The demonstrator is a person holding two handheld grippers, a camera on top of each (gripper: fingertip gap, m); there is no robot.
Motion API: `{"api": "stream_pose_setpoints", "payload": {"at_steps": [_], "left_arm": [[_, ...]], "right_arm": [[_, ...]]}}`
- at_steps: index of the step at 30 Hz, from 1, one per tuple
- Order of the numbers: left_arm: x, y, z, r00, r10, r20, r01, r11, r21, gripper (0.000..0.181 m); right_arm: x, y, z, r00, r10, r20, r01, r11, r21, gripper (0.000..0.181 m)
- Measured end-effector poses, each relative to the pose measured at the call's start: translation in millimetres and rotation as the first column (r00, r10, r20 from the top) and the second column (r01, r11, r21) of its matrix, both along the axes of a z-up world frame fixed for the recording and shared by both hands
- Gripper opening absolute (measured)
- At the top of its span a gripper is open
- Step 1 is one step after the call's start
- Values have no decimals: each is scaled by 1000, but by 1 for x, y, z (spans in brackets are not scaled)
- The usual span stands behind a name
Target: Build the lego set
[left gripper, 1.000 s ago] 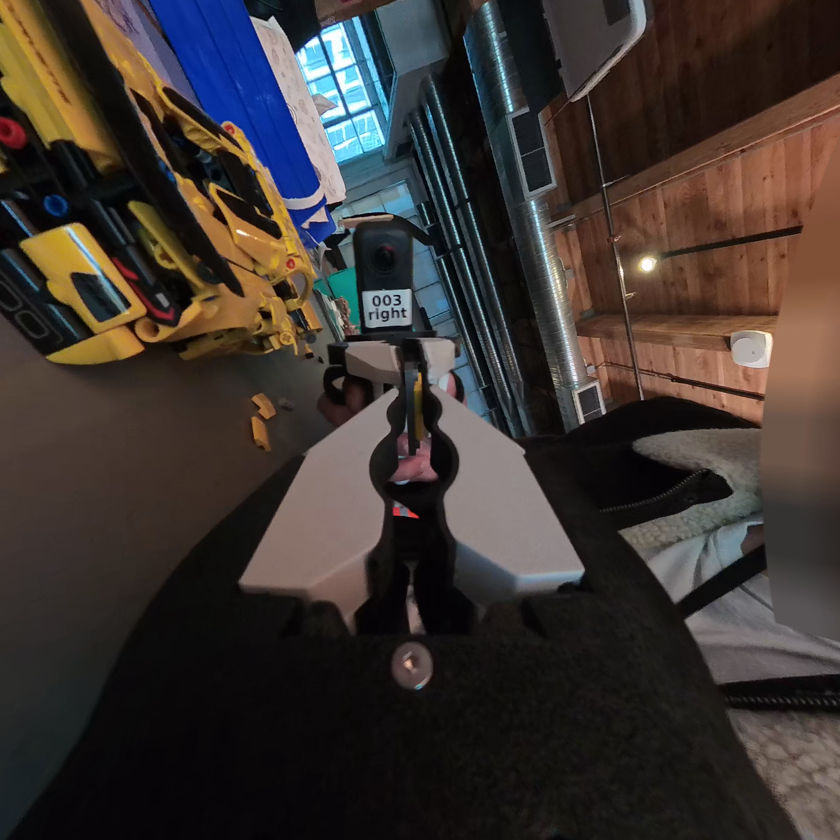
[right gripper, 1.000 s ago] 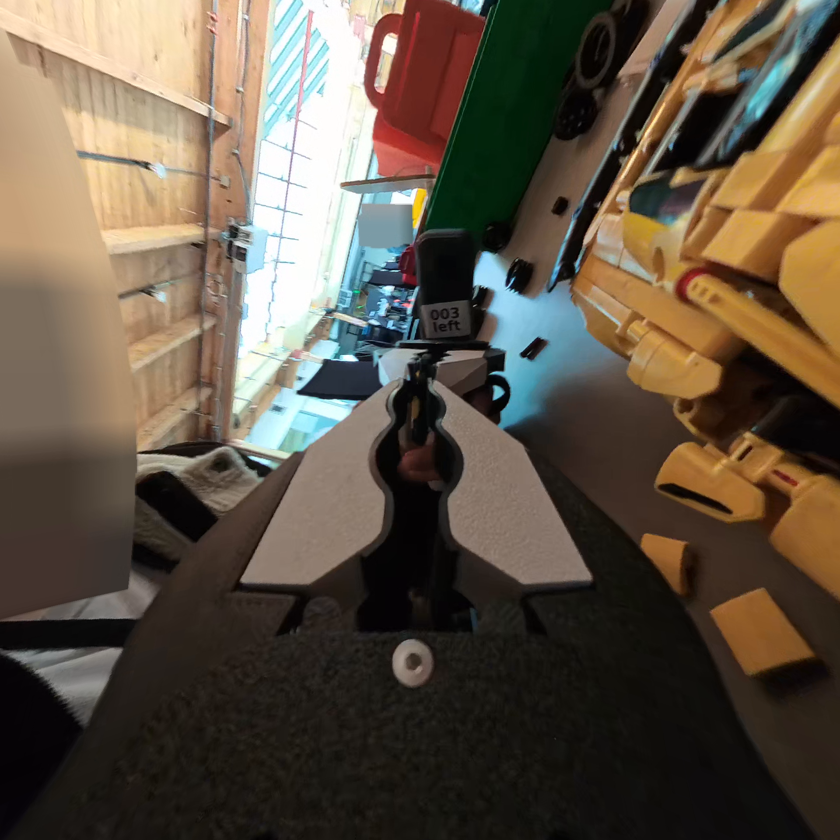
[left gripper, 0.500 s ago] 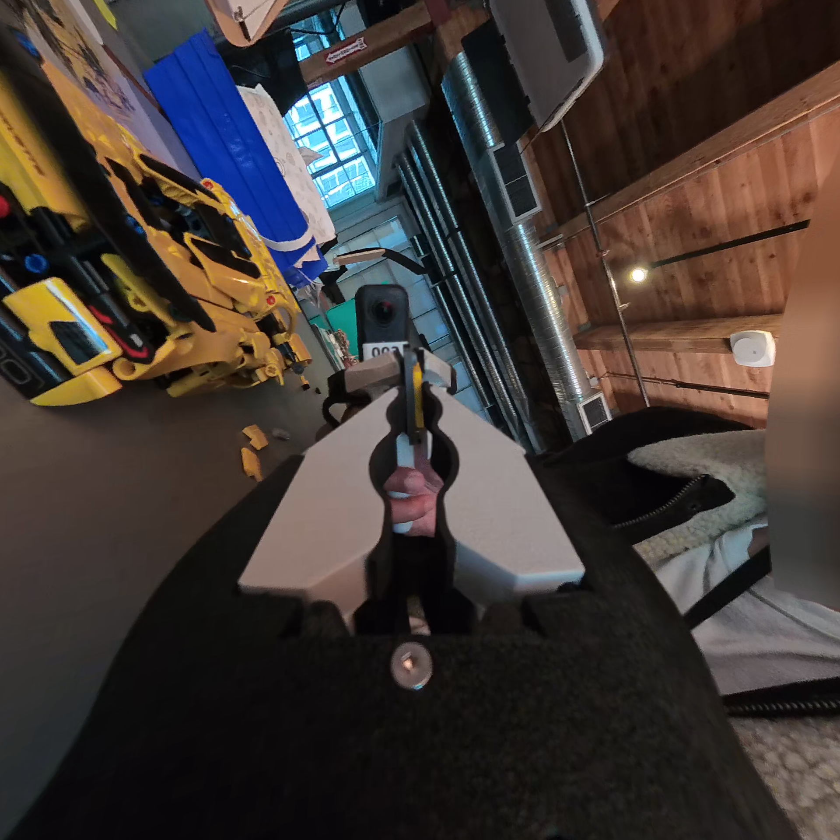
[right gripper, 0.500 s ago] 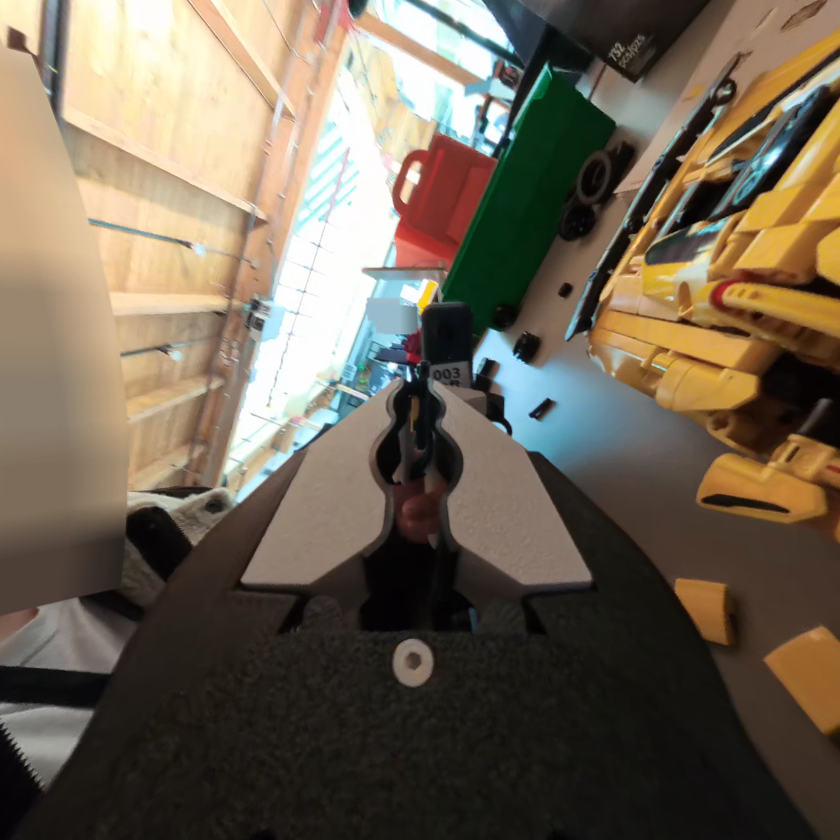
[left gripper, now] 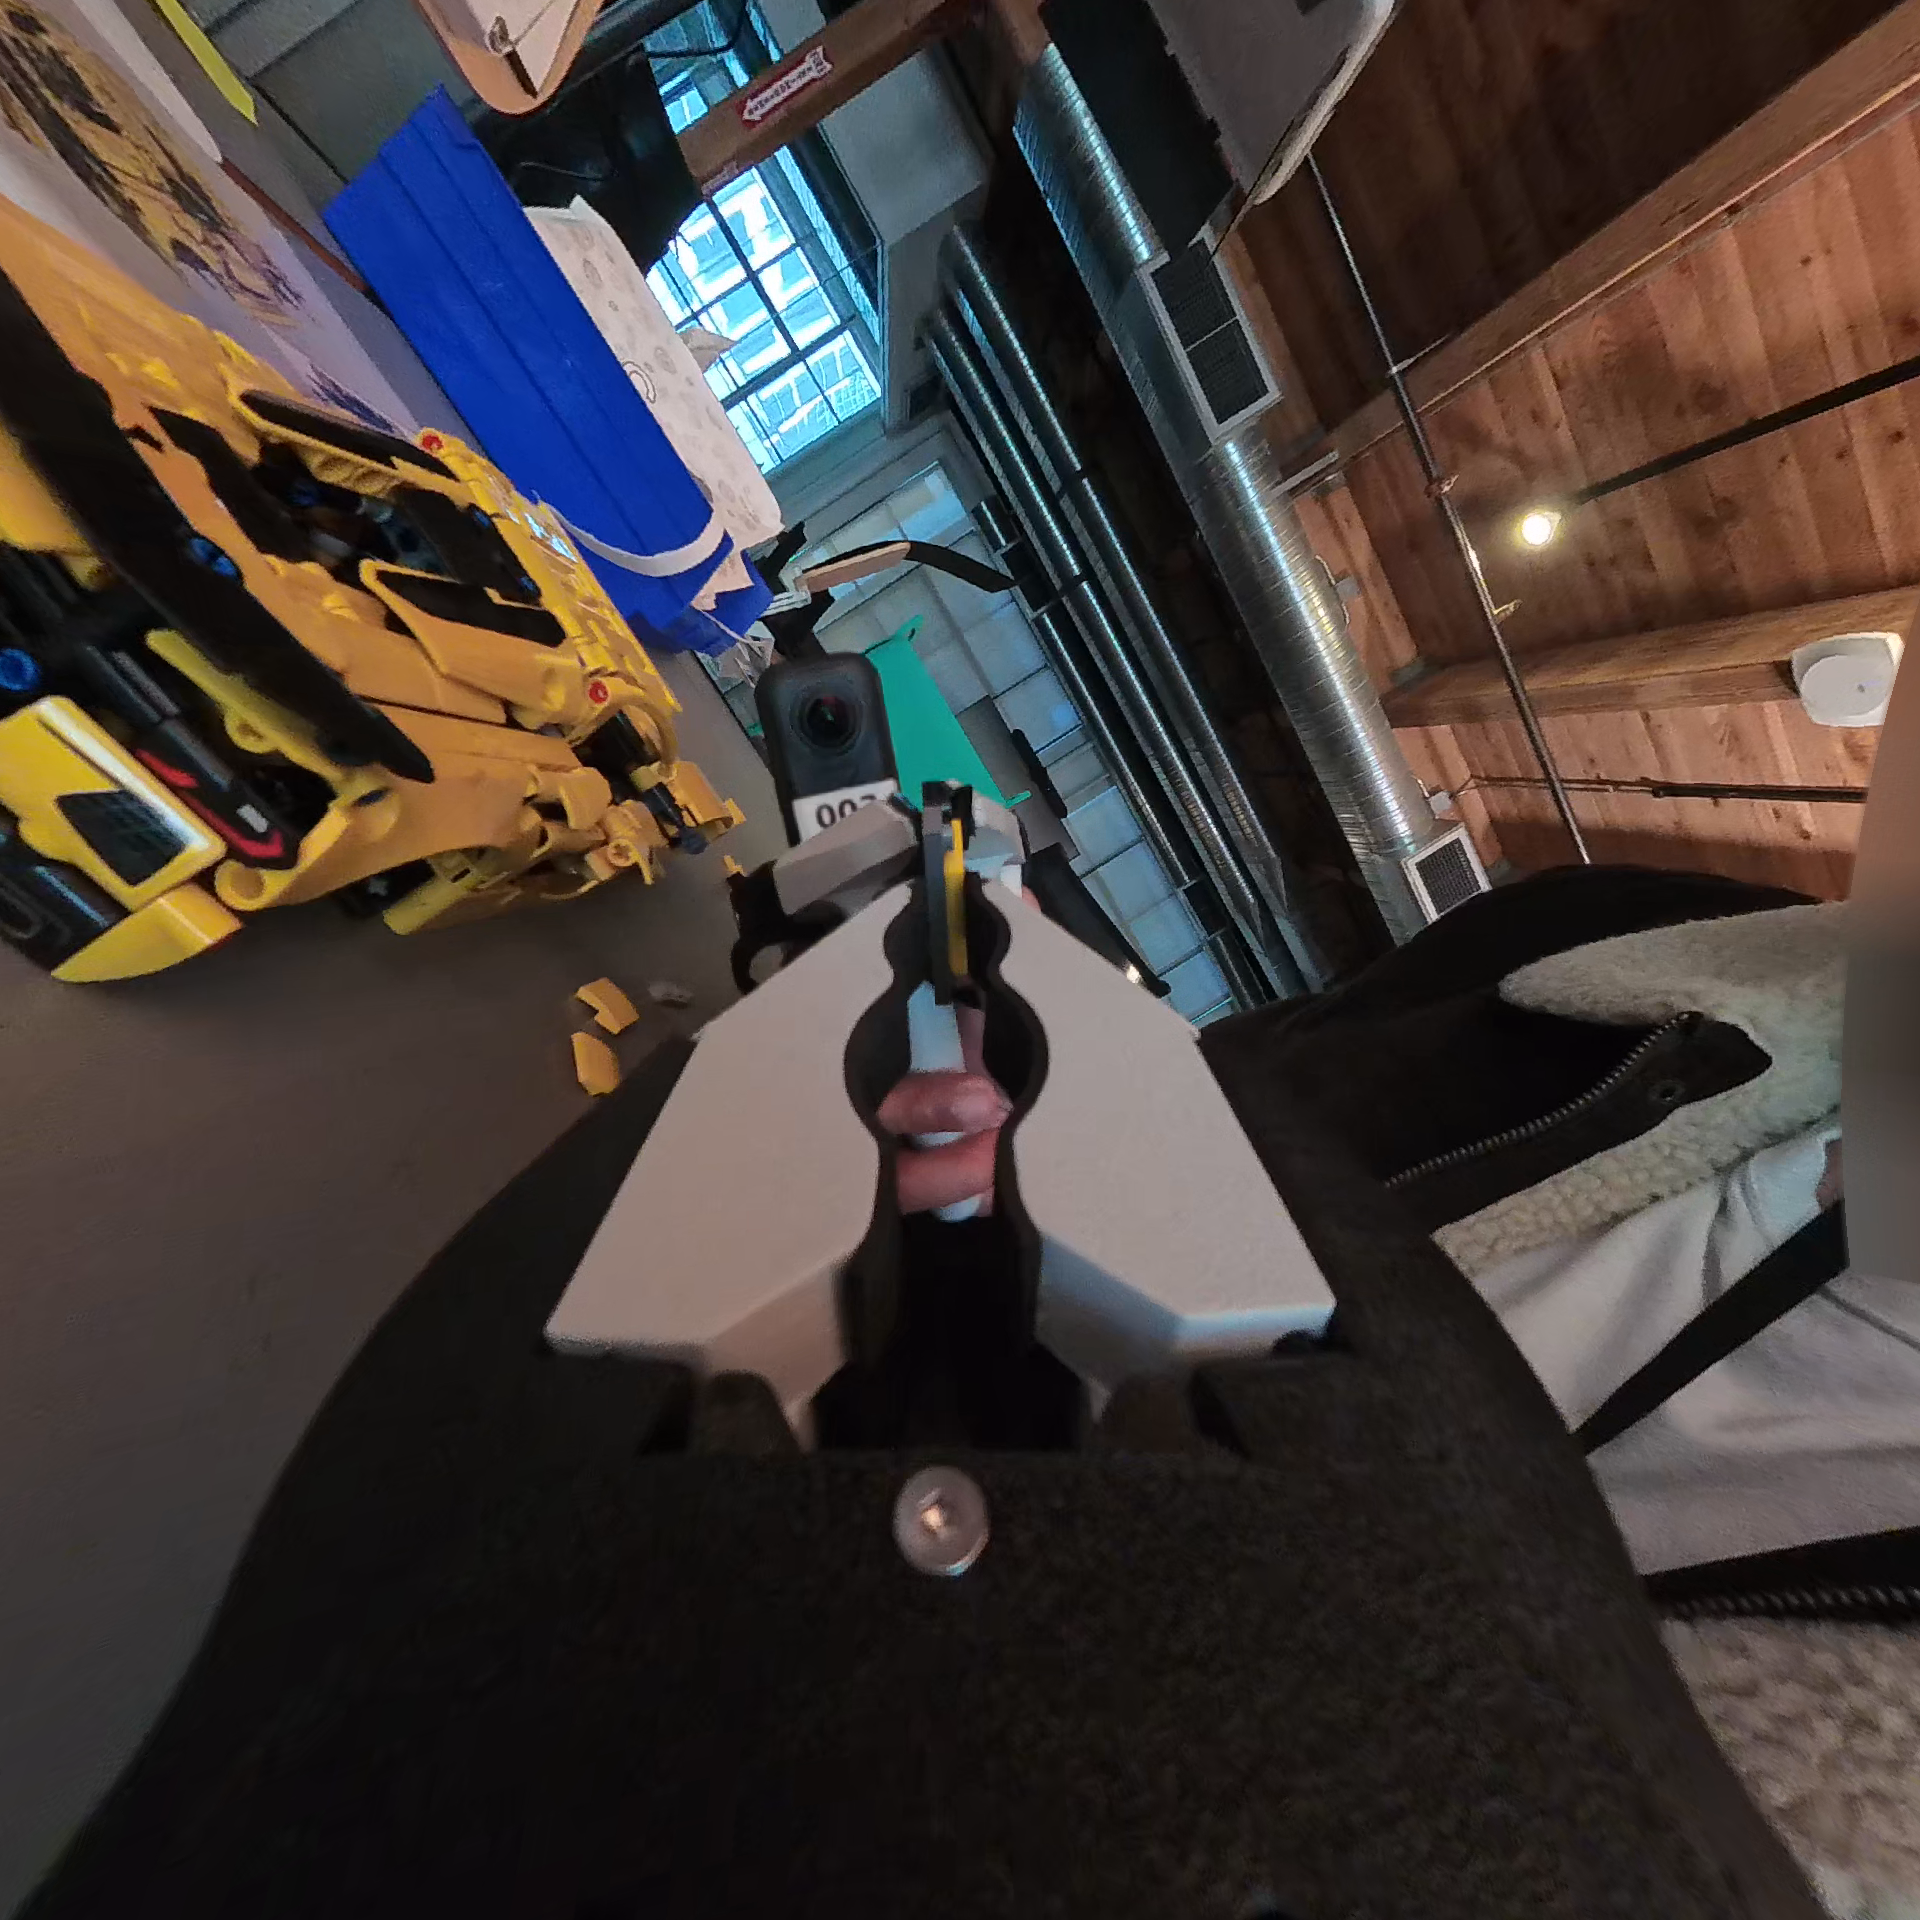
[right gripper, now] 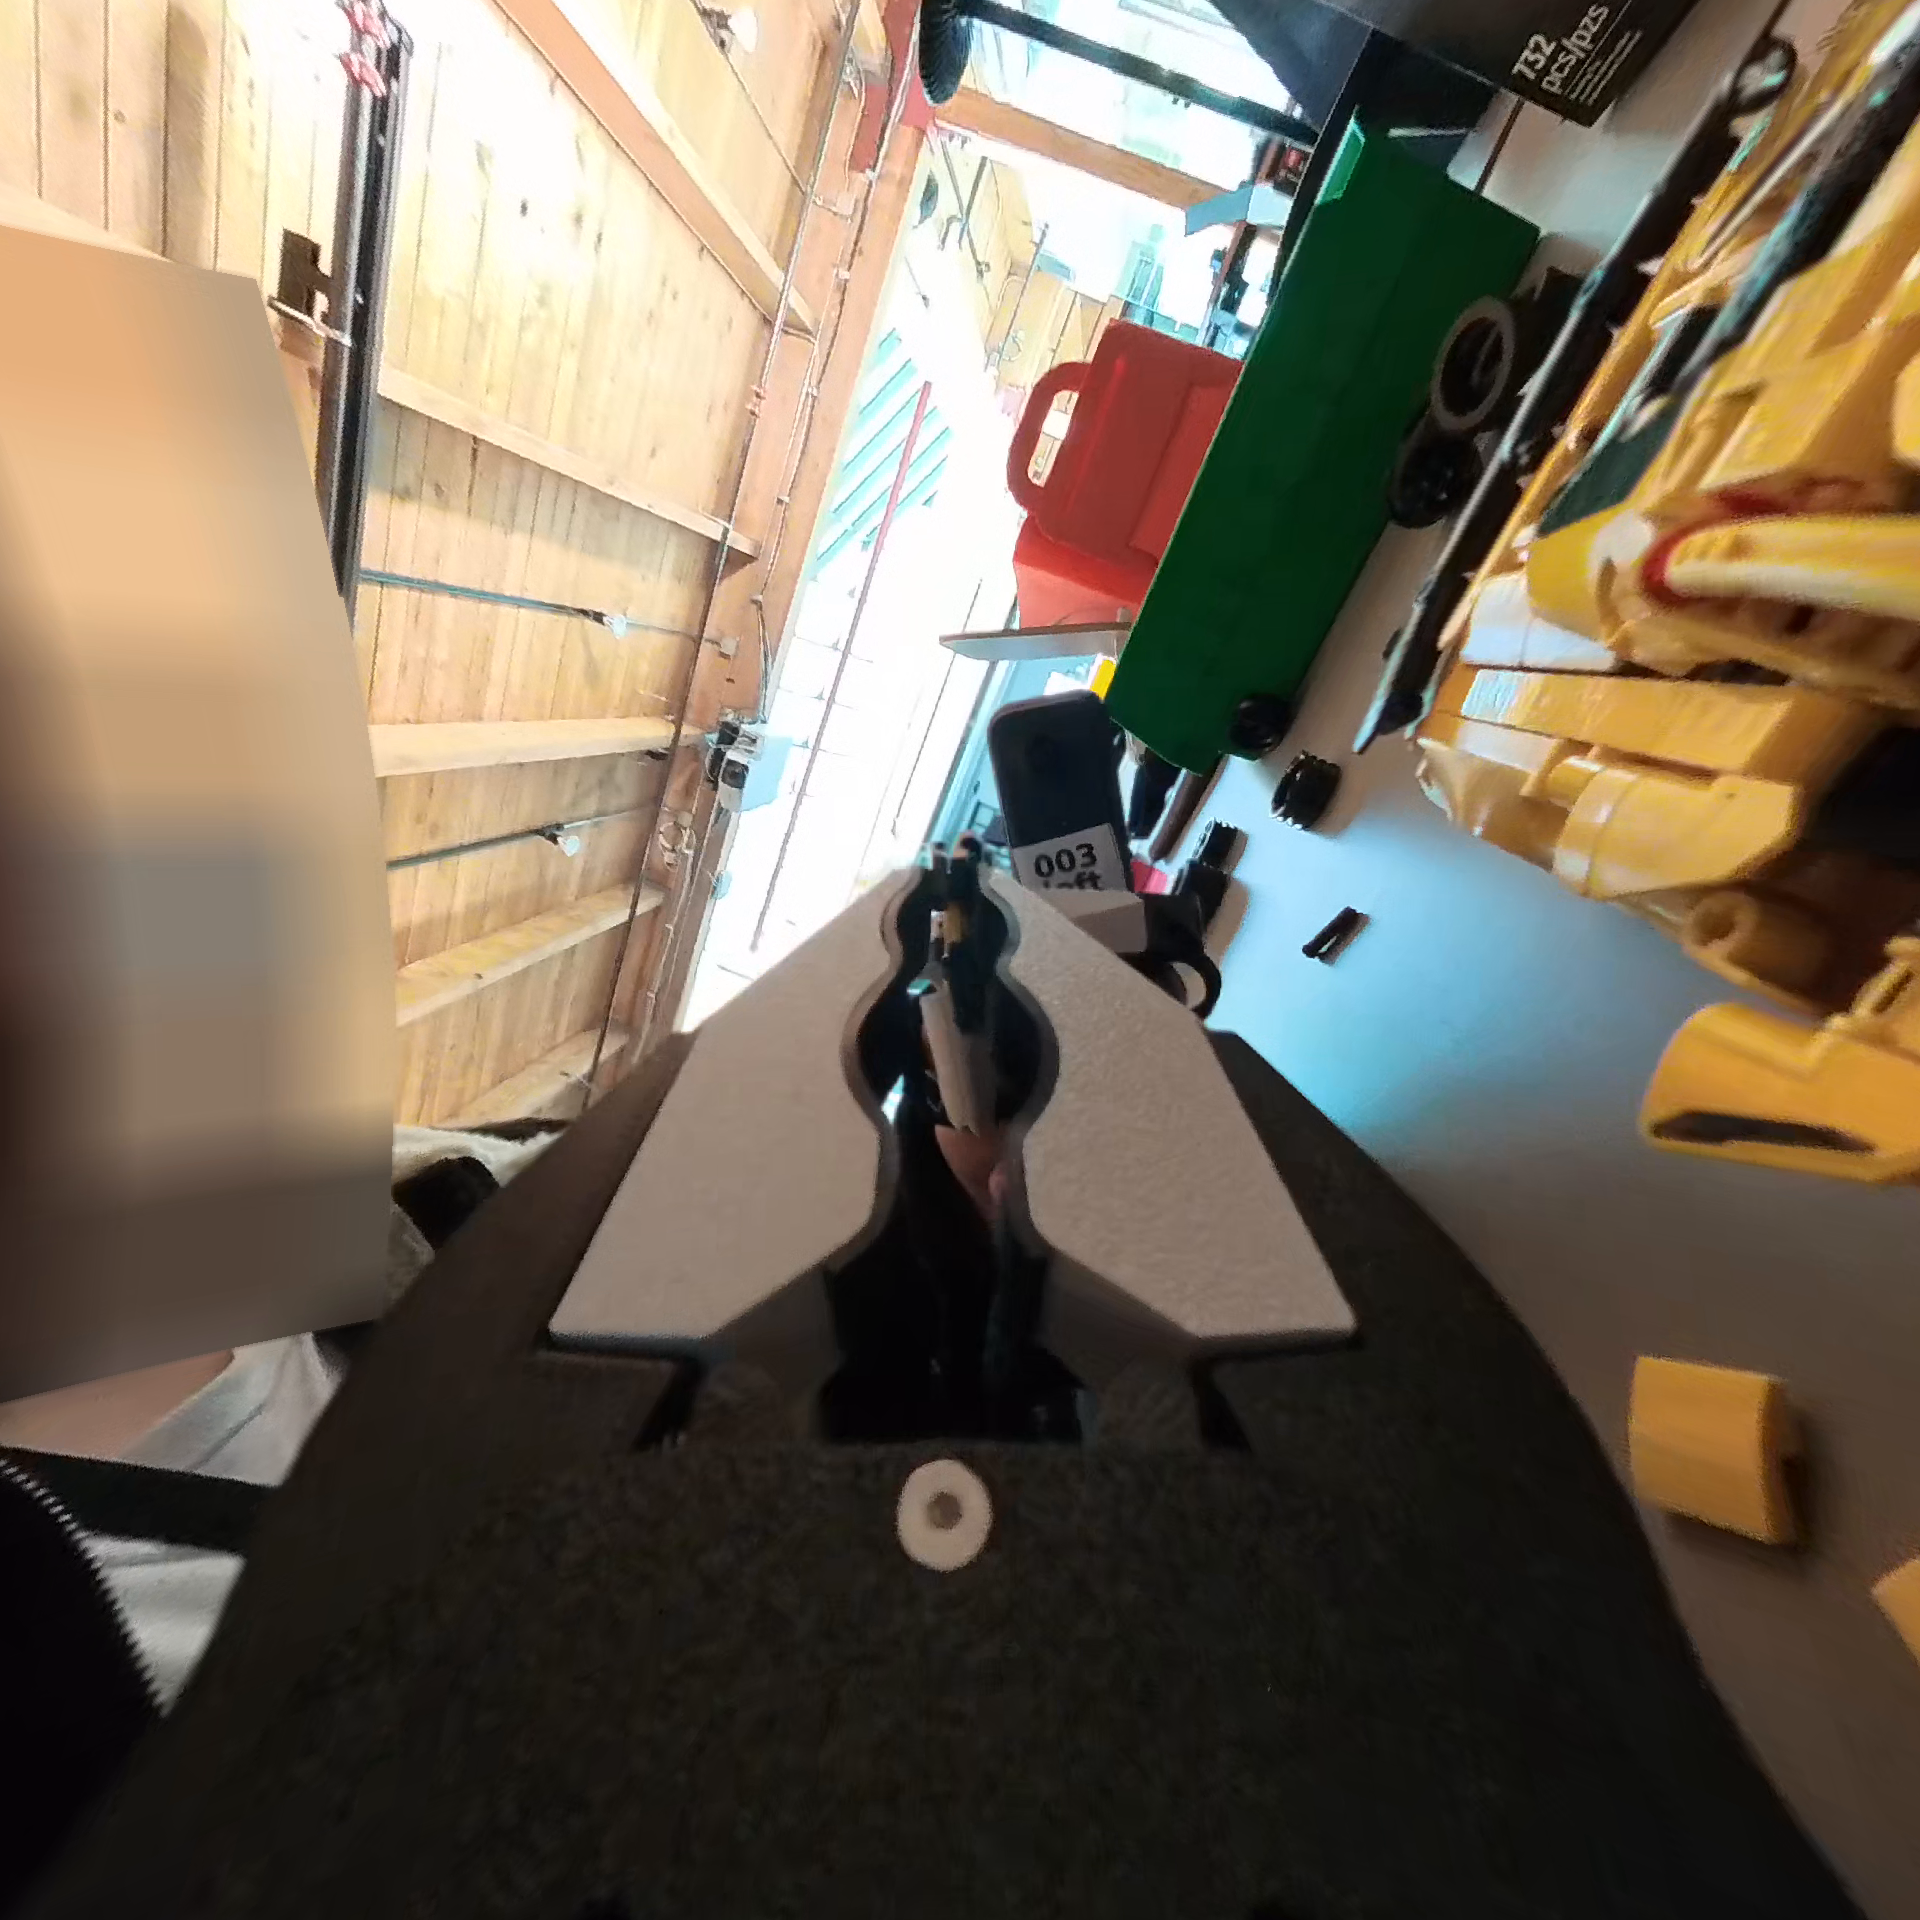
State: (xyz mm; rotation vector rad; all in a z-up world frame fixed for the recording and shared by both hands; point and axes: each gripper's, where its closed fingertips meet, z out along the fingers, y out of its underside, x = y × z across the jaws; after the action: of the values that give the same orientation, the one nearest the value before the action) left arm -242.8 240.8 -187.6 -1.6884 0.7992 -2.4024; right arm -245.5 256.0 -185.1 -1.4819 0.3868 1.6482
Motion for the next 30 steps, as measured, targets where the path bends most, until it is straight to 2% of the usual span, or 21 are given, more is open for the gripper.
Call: {"api": "stream_pose_setpoints", "payload": {"at_steps": [6, 9, 13, 17, 23, 27, 30], "left_arm": [[2, 1, -6, 999, 12, -38, -12, 1000, 11, 5], [5, 2, -12, 995, 53, -84, -47, 996, 71, 5], [5, 0, -7, 997, 60, -53, -56, 996, 72, 5], [6, 0, -9, 996, 64, -66, -58, 995, 87, 5], [1, 2, -1, 1000, 24, -8, -24, 1000, -2, 5], [-1, -1, 2, 1000, 14, 6, -14, 1000, 14, 5], [1, -4, 2, 1000, 22, 6, -22, 999, 46, 6]], "right_arm": [[1, 1, -6, 1000, 1, 4, -1, 1000, -17, 7], [4, 2, -14, 993, -57, 107, 59, 998, -12, 6], [4, 1, -9, 981, -102, 164, 98, 995, 33, 6], [5, 1, -10, 994, -102, 28, 101, 995, 10, 5], [1, 2, -3, 999, -48, 14, 47, 998, 30, 7], [-2, 0, 0, 1000, -15, -2, 16, 999, 50, 7], [-1, -2, 1, 997, -52, 50, 48, 995, 86, 6]]}}
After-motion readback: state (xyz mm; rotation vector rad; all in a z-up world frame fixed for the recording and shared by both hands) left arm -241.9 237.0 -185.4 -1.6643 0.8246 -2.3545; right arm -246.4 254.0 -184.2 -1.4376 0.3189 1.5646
